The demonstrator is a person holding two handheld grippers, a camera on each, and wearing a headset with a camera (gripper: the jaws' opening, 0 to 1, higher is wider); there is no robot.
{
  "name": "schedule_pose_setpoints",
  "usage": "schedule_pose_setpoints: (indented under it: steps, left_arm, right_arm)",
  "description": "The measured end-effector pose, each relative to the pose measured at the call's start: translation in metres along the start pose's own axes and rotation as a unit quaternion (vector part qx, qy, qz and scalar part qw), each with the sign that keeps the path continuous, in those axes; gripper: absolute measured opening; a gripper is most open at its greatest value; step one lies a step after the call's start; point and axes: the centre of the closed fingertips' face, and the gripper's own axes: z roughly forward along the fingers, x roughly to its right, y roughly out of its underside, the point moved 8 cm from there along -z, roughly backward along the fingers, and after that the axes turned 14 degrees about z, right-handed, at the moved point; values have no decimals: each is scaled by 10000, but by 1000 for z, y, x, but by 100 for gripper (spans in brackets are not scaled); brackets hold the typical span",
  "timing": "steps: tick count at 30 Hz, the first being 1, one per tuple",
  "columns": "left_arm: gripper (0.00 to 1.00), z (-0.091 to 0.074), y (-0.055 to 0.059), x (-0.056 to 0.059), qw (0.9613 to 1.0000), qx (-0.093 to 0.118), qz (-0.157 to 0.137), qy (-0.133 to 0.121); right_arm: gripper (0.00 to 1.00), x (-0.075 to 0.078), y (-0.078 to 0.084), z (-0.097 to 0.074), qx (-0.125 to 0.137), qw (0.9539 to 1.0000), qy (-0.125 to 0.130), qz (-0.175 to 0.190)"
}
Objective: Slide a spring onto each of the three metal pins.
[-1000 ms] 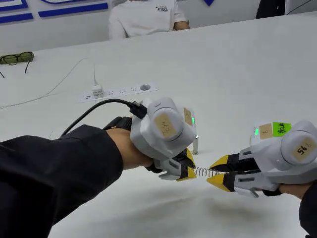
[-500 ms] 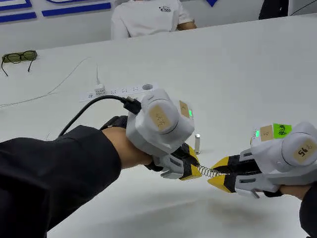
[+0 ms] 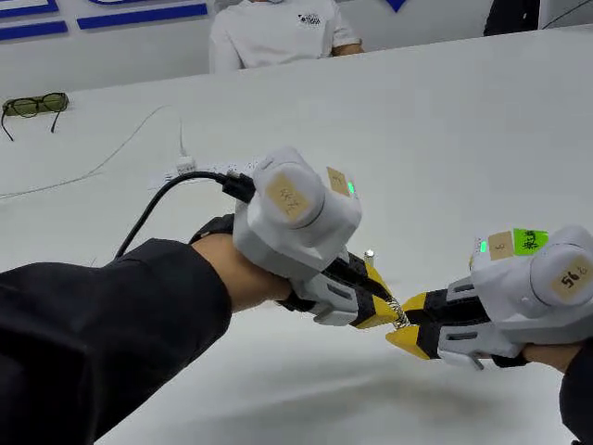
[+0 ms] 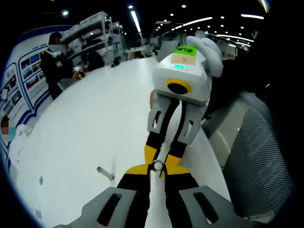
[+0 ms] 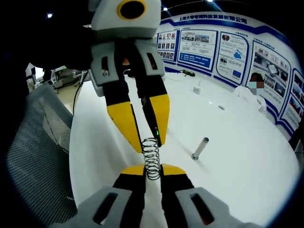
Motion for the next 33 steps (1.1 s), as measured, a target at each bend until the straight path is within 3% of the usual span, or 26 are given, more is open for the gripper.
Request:
schedule_pose_setpoints:
  steps: [16,25,33]
  left_arm:
    - [10,3,-7,0,9995,279,-159,-4]
    - [10,2,-5,-1,9996,236,-164,-22]
    - [9,-2,2,-5,9996,174,-219,-79]
  right_arm:
    - [13,-5,-5,0,163,9997,-182,35]
    - [14,-5,-6,0,174,9997,-147,51]
    - [26,1,-6,-3,179,9994,-29,296]
